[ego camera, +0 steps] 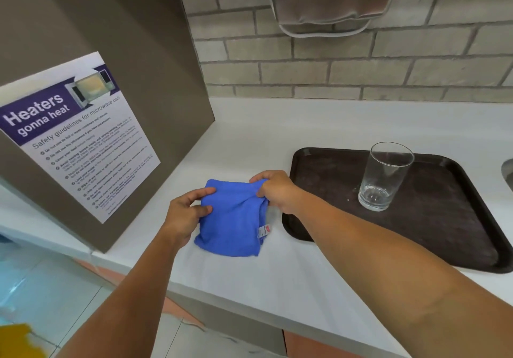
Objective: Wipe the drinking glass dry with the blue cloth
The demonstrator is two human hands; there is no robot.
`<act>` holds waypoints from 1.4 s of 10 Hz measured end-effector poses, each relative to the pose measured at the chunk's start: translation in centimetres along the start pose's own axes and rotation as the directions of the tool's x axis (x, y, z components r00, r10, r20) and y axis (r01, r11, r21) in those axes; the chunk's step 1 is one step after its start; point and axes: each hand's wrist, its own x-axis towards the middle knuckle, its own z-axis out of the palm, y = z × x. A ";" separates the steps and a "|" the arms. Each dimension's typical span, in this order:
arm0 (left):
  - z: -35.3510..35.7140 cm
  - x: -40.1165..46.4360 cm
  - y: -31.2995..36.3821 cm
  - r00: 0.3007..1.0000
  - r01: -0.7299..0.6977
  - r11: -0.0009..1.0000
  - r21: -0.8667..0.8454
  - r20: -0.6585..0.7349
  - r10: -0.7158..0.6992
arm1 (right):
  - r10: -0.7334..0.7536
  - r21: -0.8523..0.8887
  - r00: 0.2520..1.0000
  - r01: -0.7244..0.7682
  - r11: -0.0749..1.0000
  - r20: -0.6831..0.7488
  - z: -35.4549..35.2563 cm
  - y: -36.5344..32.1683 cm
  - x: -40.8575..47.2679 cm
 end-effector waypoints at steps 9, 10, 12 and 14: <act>2.2 5.7 -5.2 0.955 -0.296 0.256 0.920 0.277 0.107 | -0.067 -0.897 0.956 0.292 0.333 0.287 2.2 4.5 1.9; 2.3 5.6 -5.5 0.959 -0.283 0.209 0.936 0.271 0.082 | -0.066 -0.921 0.961 0.275 0.274 0.268 2.1 4.9 2.0; 2.7 5.1 -4.4 0.967 -0.254 0.196 0.947 0.253 0.033 | -0.049 -0.916 0.959 0.281 0.286 0.279 1.9 4.2 2.0; 5.0 4.7 -1.1 0.953 -0.302 0.327 0.895 0.277 0.122 | -0.204 -0.872 0.942 0.325 0.365 0.265 -1.6 2.1 0.7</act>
